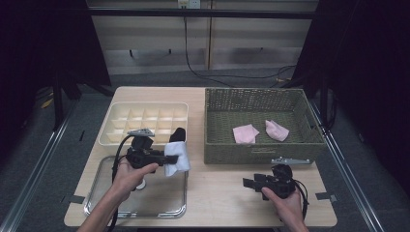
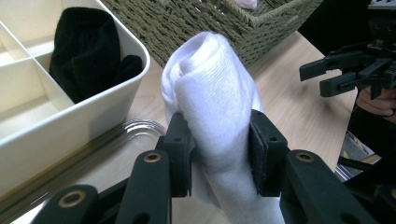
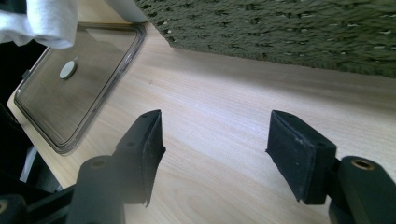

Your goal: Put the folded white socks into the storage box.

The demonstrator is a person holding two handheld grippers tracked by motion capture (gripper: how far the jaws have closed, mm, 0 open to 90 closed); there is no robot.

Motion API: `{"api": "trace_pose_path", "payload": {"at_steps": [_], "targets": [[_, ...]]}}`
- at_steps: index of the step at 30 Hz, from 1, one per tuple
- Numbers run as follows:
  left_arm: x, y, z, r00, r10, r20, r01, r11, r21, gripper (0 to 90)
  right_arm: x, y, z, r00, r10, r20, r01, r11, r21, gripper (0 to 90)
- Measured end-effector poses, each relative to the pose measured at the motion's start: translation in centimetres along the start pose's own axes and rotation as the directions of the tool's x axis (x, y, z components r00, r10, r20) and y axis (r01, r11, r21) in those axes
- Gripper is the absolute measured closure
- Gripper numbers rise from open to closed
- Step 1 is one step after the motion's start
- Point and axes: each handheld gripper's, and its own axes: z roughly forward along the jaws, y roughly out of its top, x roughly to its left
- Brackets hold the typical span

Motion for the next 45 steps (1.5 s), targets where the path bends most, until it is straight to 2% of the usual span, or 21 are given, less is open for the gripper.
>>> {"api": "trace_pose_path", "payload": {"at_steps": [2,6,12,23,30,34,36,38,39,41,42,43,45], "targets": [[0.1,0.2,-0.3,1.0,-0.002,-0.007,0.002,1.0,0.006,65.0,0.3,0.1,0.1,1.0,-0.007,-0.007,0.007,1.0,0.002,35.5],[0.6,0.2,-1.0,0.9994,-0.023,-0.025,0.023,0.9997,-0.01,65.0,0.6,0.0,0.1,0.9997,-0.022,-0.006,0.022,1.0,-0.002,35.2],[1.3,0.2,-2.1,0.9982,-0.033,-0.051,0.031,0.9992,-0.027,65.1,0.6,-0.1,0.0,0.999,-0.044,0.001,0.044,0.999,0.009,33.3],[2.5,1.4,-3.9,0.995,-0.059,-0.081,0.055,0.9972,-0.05,65.1,0.8,-0.1,-0.8,0.9997,-0.025,-0.001,0.025,1.0,-0.013,30.7],[2.9,2.5,-4.6,0.9922,-0.058,-0.11,0.053,0.9975,-0.048,65.1,0.4,-0.3,-1.7,0.9997,-0.021,0.012,0.021,1.0,-0.011,30.3],[3.3,2.7,-4.9,0.9908,-0.067,-0.118,0.059,0.9962,-0.064,65.1,0.0,-0.5,-2.9,0.9999,-0.009,0.015,0.009,0.999,-0.047,29.8],[3.6,2.8,-5.0,0.9909,-0.088,-0.102,0.081,0.9941,-0.073,65.1,-0.3,-0.7,-3.1,0.9998,0.0,0.02,0.001,0.999,-0.054,29.8],[3.5,2.8,-5.0,0.989,-0.083,-0.122,0.074,0.9945,-0.074,65.2,-0.6,-0.9,-2.9,0.9998,0.011,0.015,-0.01,0.999,-0.051,29.5],[3.7,2.9,-5.0,0.9901,-0.081,-0.115,0.074,0.9947,-0.072,65.2,-0.6,-0.9,-2.8,0.9997,0.016,0.016,-0.016,0.999,-0.048,29.5],[3.8,3.1,-4.9,0.9885,-0.051,-0.143,0.043,0.9973,-0.061,65.2,-0.7,-1.0,-2.6,0.9997,0.011,0.02,-0.011,0.999,-0.038,29.5],[4.0,3.2,-4.9,0.9887,-0.048,-0.142,0.039,0.997,-0.068,65.2,-0.8,-1.0,-2.5,0.9996,0.008,0.027,-0.007,0.999,-0.037,29.5],[4.2,3.3,-4.9,0.9904,-0.057,-0.126,0.048,0.9966,-0.067,65.2,-0.9,-1.0,-2.5,0.9996,0.011,0.026,-0.01,0.999,-0.037,29.5],[4.5,3.4,-4.9,0.9873,-0.059,-0.147,0.05,0.9969,-0.061,65.2,-0.9,-1.1,-2.5,0.9995,0.007,0.03,-0.006,0.999,-0.036,29.5]]}}
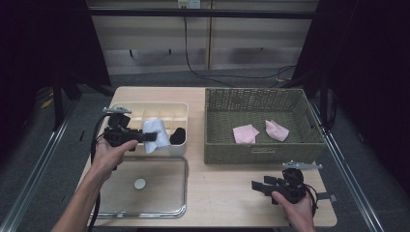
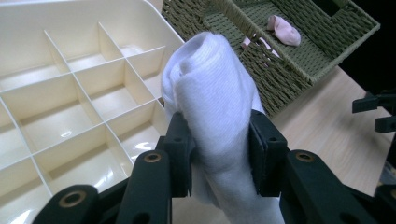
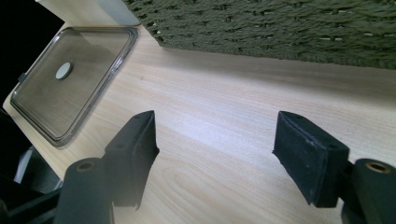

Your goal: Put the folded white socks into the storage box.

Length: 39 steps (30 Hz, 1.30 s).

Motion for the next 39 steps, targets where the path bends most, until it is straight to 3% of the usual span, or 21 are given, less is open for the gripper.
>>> {"api": "trace_pose_path", "payload": {"at_steps": [6,12,27,30,36,39], "targets": [[0.9,0.2,-0.2,0.9996,-0.023,-0.017,0.023,0.9997,0.001,65.2,0.0,0.0,0.2,0.9999,-0.01,0.009,0.01,1.0,0.01,29.5],[1.4,0.5,-0.6,0.9984,-0.054,-0.017,0.054,0.998,-0.033,65.2,-0.2,-0.1,0.2,1.0,0.005,-0.003,-0.005,1.0,0.005,29.5],[2.3,2.1,0.5,0.9945,-0.038,-0.098,0.04,0.999,0.022,65.2,-0.4,-0.3,0.2,1.0,-0.001,-0.006,0.001,1.0,0.01,29.4],[2.6,2.1,0.6,0.994,-0.055,-0.094,0.056,0.9984,0.005,65.2,-0.4,-0.3,0.2,1.0,0.003,-0.002,-0.003,1.0,0.016,29.3],[2.6,1.8,1.1,0.9947,-0.05,-0.09,0.053,0.9982,0.029,65.2,-0.5,-0.3,0.2,1.0,0.0,0.0,0.0,1.0,0.011,29.0],[2.9,1.8,1.5,0.9926,-0.048,-0.112,0.053,0.9977,0.042,65.2,-0.4,-0.4,0.2,1.0,-0.008,0.003,0.008,1.0,0.012,29.0]]}}
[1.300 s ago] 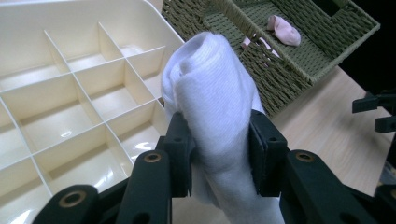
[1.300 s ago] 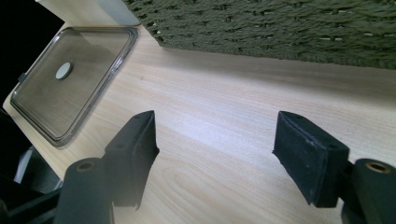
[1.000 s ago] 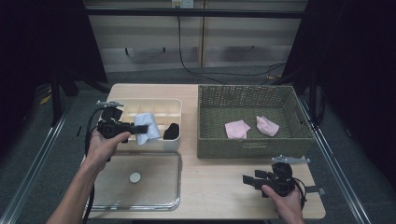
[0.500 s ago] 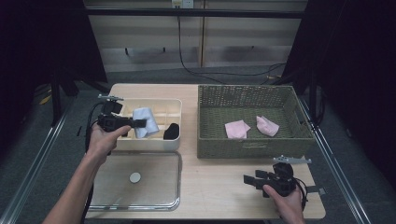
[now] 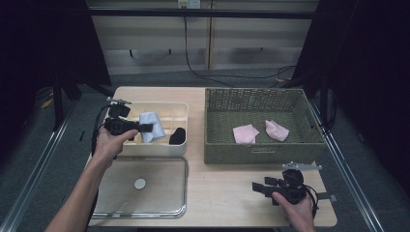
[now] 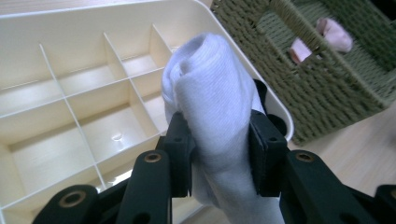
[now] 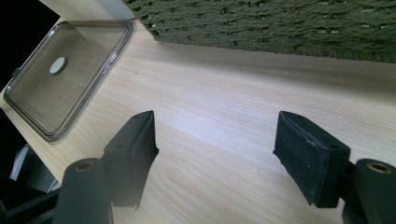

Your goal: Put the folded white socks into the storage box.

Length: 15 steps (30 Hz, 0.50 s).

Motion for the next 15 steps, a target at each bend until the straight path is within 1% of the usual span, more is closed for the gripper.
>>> {"api": "trace_pose_path", "payload": {"at_steps": [3,4,5,8,10,11,12,13,14,15], "targets": [[0.5,-0.2,0.5,0.9999,0.004,-0.016,-0.003,0.9997,0.024,65.2,0.0,0.0,0.0,1.0,-0.001,-0.001,0.001,1.0,-0.003,29.0],[0.6,-0.3,0.7,0.9998,-0.007,-0.02,0.008,0.9996,0.026,65.2,0.0,0.0,0.0,1.0,-0.001,-0.004,0.001,1.0,-0.003,29.0],[0.8,-0.4,0.9,0.9997,-0.004,-0.022,0.005,0.9992,0.039,65.2,0.0,0.0,0.0,1.0,0.0,-0.007,0.0,1.0,-0.002,29.0],[1.2,-0.5,1.3,0.9994,-0.025,-0.022,0.026,0.999,0.035,65.3,-0.1,0.0,0.1,1.0,0.002,-0.005,-0.001,1.0,0.004,29.0],[1.3,-0.5,1.4,0.9995,-0.012,-0.03,0.013,0.9988,0.048,65.3,0.0,0.0,0.2,1.0,0.002,-0.004,-0.002,1.0,0.007,29.0],[1.2,-0.5,1.6,0.9992,-0.017,-0.037,0.019,0.9988,0.045,65.3,0.0,0.0,0.2,1.0,0.0,-0.004,0.0,1.0,0.006,29.0],[1.3,-0.4,1.6,0.9995,-0.005,-0.033,0.007,0.9984,0.057,65.4,0.0,0.0,0.2,1.0,-0.002,-0.004,0.002,1.0,0.004,29.0],[1.3,-0.3,1.6,0.9994,-0.005,-0.033,0.007,0.998,0.063,65.4,0.0,0.0,0.2,1.0,-0.002,-0.003,0.002,1.0,0.004,29.0],[1.2,-0.3,1.7,0.9989,-0.017,-0.043,0.019,0.9984,0.053,65.8,0.0,0.0,0.2,1.0,-0.001,-0.001,0.001,1.0,0.006,29.0],[1.1,-0.2,1.6,0.9987,0.004,-0.052,-0.001,0.998,0.063,66.0,0.0,0.0,0.3,1.0,0.001,0.0,-0.001,1.0,0.009,29.0]]}}
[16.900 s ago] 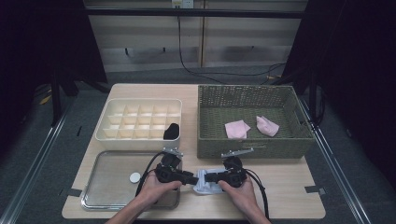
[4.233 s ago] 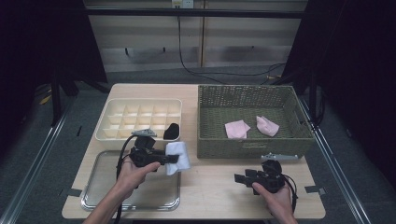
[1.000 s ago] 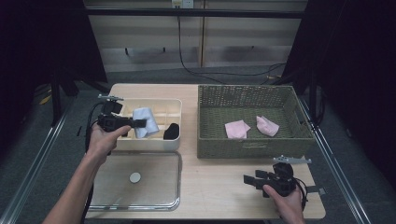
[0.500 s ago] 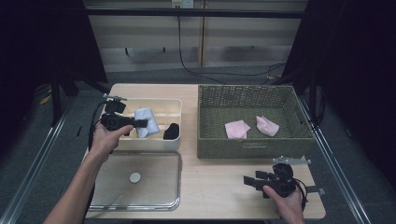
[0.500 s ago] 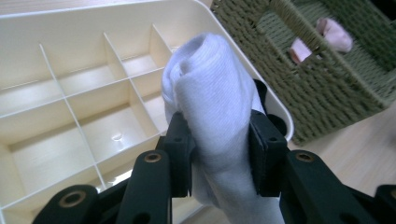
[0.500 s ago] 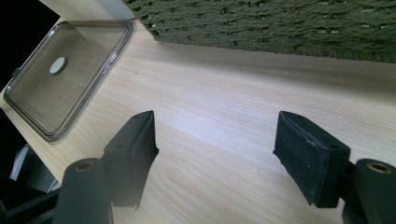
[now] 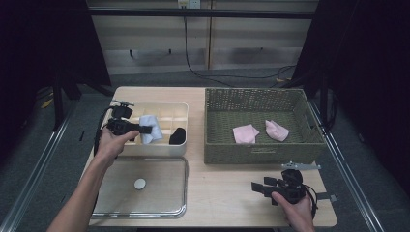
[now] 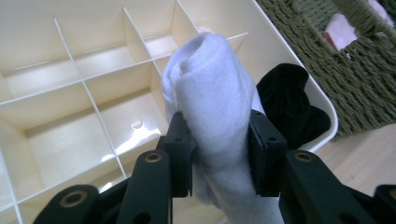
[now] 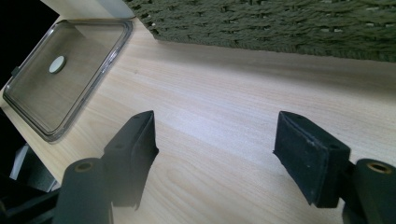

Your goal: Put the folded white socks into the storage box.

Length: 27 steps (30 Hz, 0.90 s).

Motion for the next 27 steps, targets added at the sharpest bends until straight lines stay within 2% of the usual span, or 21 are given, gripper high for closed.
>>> {"api": "trace_pose_path", "payload": {"at_steps": [2,5,6,10,14,17,20,23,27], "targets": [[-0.2,0.1,0.2,0.9998,0.014,0.011,-0.015,0.9998,0.013,66.0,0.0,0.0,0.1,1.0,-0.002,-0.001,0.002,1.0,0.004,29.0],[-0.5,0.3,0.7,0.9996,0.026,0.01,-0.027,0.9992,0.032,66.0,0.0,0.0,0.1,1.0,0.002,-0.001,-0.002,1.0,0.004,29.0],[-0.6,0.4,0.9,0.9993,0.037,-0.004,-0.037,0.9986,0.037,65.9,-0.1,0.0,0.1,1.0,-0.001,-0.002,0.001,1.0,0.002,29.0],[-1.2,0.6,1.3,0.9985,0.054,0.007,-0.054,0.9967,0.06,65.9,-0.1,0.0,0.0,1.0,0.0,-0.001,0.0,1.0,-0.002,29.0],[-1.8,0.7,2.1,0.9961,0.085,-0.026,-0.081,0.9911,0.106,66.1,-0.1,0.0,0.0,1.0,-0.004,-0.005,0.004,1.0,0.003,29.0],[-1.7,0.6,2.5,0.9969,0.075,-0.026,-0.071,0.9916,0.108,66.3,-0.1,0.0,0.0,1.0,-0.004,-0.004,0.004,1.0,0.002,29.0],[-1.7,0.4,2.8,0.996,0.087,-0.021,-0.084,0.9893,0.12,66.4,-0.2,0.1,0.0,1.0,-0.005,-0.006,0.005,1.0,-0.001,29.0],[-2.0,0.4,3.1,0.9964,0.081,-0.026,-0.077,0.991,0.109,66.4,-0.2,0.1,0.0,1.0,-0.006,-0.008,0.006,1.0,0.002,29.0],[-2.6,0.5,3.5,0.9954,0.09,-0.032,-0.086,0.9887,0.123,66.5,0.0,0.1,0.2,0.9999,-0.008,-0.009,0.008,1.0,0.006,29.0]]}}
